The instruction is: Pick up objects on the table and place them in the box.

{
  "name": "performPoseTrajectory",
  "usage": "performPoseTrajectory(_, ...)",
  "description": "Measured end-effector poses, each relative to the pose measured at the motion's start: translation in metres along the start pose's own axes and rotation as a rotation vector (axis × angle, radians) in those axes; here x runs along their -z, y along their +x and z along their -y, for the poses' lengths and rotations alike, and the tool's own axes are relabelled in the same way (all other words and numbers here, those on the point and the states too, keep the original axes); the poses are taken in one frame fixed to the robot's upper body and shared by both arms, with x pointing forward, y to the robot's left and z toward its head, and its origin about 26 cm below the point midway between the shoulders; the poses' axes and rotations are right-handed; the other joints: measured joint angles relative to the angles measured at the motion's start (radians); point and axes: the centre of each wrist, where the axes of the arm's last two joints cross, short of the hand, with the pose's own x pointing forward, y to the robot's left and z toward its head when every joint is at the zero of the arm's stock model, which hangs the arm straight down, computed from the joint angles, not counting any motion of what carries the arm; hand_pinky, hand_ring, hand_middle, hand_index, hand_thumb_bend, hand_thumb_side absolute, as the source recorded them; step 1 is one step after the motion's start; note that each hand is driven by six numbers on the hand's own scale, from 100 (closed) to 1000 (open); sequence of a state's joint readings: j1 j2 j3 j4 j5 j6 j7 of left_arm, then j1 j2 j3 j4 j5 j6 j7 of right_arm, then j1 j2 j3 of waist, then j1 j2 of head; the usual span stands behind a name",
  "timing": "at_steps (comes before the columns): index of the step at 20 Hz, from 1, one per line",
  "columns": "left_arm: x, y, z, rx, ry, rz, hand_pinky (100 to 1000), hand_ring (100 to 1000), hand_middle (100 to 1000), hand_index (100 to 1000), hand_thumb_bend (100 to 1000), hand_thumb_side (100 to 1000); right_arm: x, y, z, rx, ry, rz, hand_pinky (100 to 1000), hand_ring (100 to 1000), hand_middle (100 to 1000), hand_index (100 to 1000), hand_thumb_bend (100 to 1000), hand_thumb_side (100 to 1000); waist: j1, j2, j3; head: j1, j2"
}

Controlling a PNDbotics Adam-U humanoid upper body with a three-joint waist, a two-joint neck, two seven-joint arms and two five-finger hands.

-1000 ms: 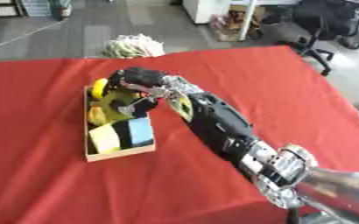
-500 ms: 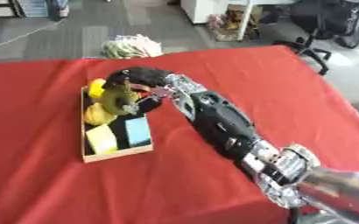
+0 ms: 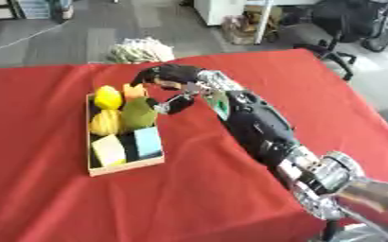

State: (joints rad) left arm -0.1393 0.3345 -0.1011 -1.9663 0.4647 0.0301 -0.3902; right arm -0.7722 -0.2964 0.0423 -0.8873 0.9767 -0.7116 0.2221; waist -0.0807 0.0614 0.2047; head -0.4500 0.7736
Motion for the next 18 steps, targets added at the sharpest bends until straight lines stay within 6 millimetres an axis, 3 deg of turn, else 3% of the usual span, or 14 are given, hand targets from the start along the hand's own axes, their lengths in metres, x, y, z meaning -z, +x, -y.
performPoseTrajectory(6, -0.003, -0.001, -0.001, 0.003, 0.015, -0.004, 658, 531, 551, 809, 100, 884, -0.018, -0.003, 0.022, 0.066, -0.149, 0.028, 765, 752, 782, 907, 100, 206, 0.000, 0.000, -0.028, 0.023, 0.000)
performPoseTrajectory(8, -0.005, -0.002, -0.002, 0.005, 0.025, -0.009, 658, 531, 551, 809, 100, 884, -0.033, -0.005, 0.029, 0.103, -0.237, 0.039, 734, 708, 749, 896, 100, 262, 0.000, 0.000, -0.048, 0.046, 0.000)
performPoseTrajectory(11, -0.008, -0.003, -0.004, 0.010, 0.046, -0.016, 658, 532, 551, 808, 100, 889, -0.065, -0.005, 0.029, 0.226, -0.388, 0.037, 677, 635, 692, 868, 100, 428, 0.000, 0.000, -0.076, 0.097, 0.000)
performPoseTrajectory(18, -0.015, -0.008, -0.007, 0.018, 0.088, -0.043, 658, 538, 556, 807, 100, 911, -0.138, 0.025, 0.009, 0.703, -0.703, 0.032, 629, 598, 641, 835, 100, 503, 0.000, -0.001, -0.159, 0.260, 0.000)
